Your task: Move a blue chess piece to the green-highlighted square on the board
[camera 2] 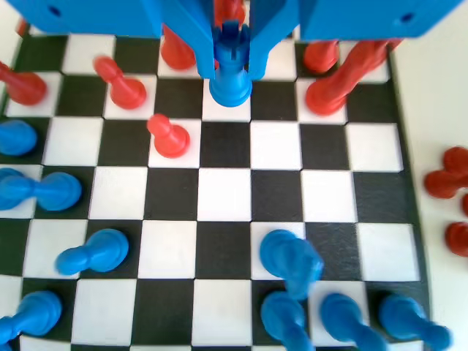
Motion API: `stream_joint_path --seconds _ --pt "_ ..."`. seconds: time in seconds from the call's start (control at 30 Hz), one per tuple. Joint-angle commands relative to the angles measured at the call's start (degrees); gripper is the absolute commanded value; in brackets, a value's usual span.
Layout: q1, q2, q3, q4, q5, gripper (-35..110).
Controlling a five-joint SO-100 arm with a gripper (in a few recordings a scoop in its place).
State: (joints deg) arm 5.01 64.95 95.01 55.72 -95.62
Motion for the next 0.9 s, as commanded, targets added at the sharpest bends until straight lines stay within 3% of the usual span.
stream_joint_path --seconds 0.0,0.87 --pt "0.1 0.6 -4.8 0.3 0.5 1" --pt "-0.2 0.7 0.9 -1.8 -1.8 1"
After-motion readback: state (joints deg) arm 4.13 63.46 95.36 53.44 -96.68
